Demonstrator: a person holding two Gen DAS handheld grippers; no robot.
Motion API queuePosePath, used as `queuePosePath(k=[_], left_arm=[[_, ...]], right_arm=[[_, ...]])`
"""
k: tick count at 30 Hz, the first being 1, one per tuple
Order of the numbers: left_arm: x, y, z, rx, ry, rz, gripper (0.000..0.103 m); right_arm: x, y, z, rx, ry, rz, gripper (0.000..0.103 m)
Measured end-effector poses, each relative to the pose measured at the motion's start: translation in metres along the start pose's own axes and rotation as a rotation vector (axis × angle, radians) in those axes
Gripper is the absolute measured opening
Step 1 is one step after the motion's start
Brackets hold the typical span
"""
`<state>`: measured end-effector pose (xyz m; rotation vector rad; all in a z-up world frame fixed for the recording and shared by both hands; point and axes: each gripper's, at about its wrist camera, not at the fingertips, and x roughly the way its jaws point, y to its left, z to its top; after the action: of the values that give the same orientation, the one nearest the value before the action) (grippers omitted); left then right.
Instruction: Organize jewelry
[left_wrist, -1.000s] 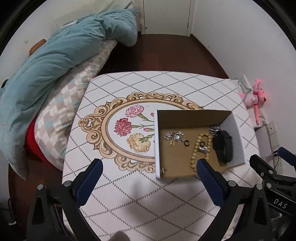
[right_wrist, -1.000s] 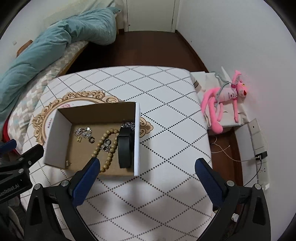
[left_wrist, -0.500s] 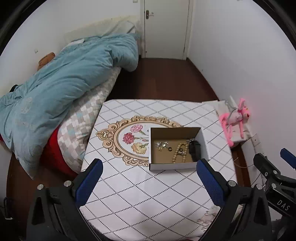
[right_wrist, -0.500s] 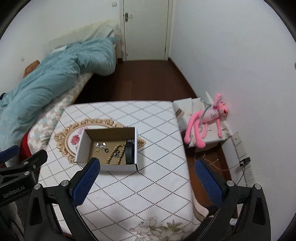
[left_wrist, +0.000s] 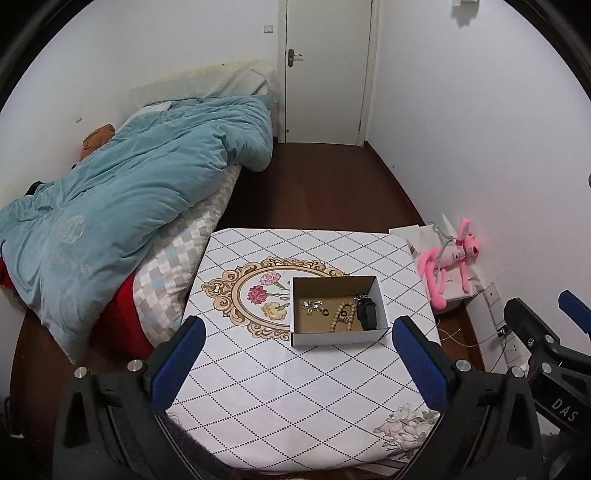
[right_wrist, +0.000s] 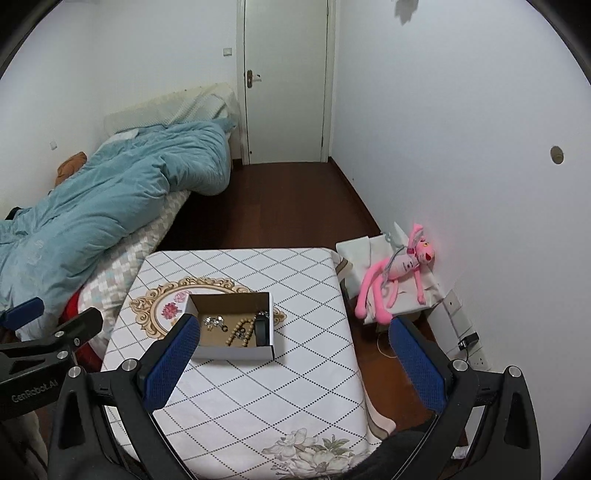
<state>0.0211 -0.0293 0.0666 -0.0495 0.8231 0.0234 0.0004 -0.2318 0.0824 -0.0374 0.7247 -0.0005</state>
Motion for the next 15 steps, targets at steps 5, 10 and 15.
queuePosePath(k=[5, 10, 15], left_arm=[[0.006, 0.000, 0.002, -0.002, 0.027, 0.012, 0.103], [0.026, -0.001, 0.005, 0.002, 0.074, 0.025, 0.103], [0.048, -0.004, 0.011, 0.006, 0.106, 0.035, 0.103]], right_arm=[[-0.002, 0.000, 0.004, 0.004, 0.009, 0.003, 0.103], [0.019, -0.002, 0.010, 0.010, 0.054, -0.004, 0.103], [0.047, 0.002, 0.016, 0.000, 0.098, -0.010, 0.103]])
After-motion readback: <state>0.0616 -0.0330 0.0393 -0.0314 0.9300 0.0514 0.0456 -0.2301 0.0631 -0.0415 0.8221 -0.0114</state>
